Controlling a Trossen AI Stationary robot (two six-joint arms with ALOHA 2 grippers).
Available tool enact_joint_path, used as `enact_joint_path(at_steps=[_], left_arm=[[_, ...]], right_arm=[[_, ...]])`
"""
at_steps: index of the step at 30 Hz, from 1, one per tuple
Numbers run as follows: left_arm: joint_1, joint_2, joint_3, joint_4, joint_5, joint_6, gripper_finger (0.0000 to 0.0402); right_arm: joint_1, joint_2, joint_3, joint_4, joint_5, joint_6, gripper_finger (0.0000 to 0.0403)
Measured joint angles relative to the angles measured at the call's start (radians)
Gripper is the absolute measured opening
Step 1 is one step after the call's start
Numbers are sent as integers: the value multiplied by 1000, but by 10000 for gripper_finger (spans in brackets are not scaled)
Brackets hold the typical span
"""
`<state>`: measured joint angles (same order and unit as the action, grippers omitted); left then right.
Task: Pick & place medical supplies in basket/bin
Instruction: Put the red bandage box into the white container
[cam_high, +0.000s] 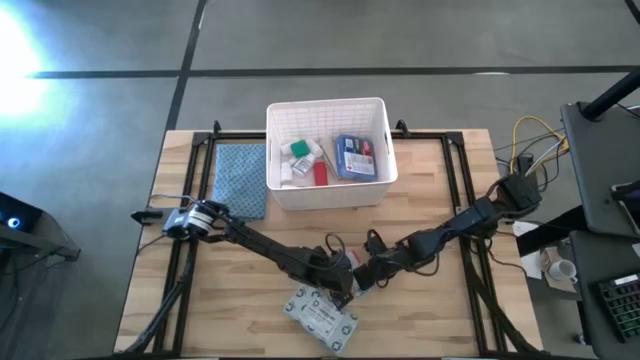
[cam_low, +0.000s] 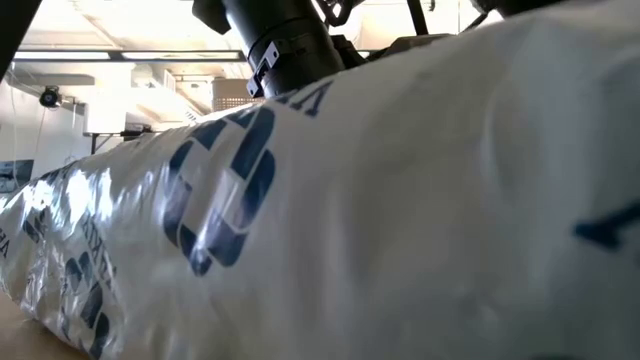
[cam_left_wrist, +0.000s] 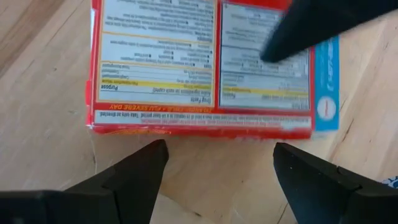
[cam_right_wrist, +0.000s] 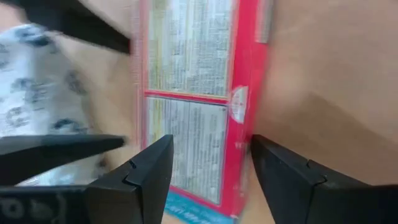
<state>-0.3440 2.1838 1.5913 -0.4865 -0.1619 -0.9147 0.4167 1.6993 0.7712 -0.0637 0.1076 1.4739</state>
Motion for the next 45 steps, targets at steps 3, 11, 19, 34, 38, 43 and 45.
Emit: enact_joint_path(at_steps=[3,11,19,34,38,43,45], left_arm=[[0,0,-8,19,1,-9,281],[-4,0,-14,25,-1,-27,281],[-9,0,-5,19,-4,-28,281],[-72,-217,-10,-114,-88,-80,281],[-147,-330,-13,-176,-186,-156,281],[-256,-484,-18,-218,-391,-249,281],[-293,-528,-30,-224,-479,-272,281]], right_arm=[[-6,47,-1,83,-42,-10,206],[-15,68,-1,127,-33,23,204],[-15,37,-2,86,-15,11,126],[-15,-30,30,67,15,-52,9],[-14,-112,85,46,84,-96,8],[-18,-231,221,-94,280,-201,8],[-34,-277,290,-178,396,-256,8]])
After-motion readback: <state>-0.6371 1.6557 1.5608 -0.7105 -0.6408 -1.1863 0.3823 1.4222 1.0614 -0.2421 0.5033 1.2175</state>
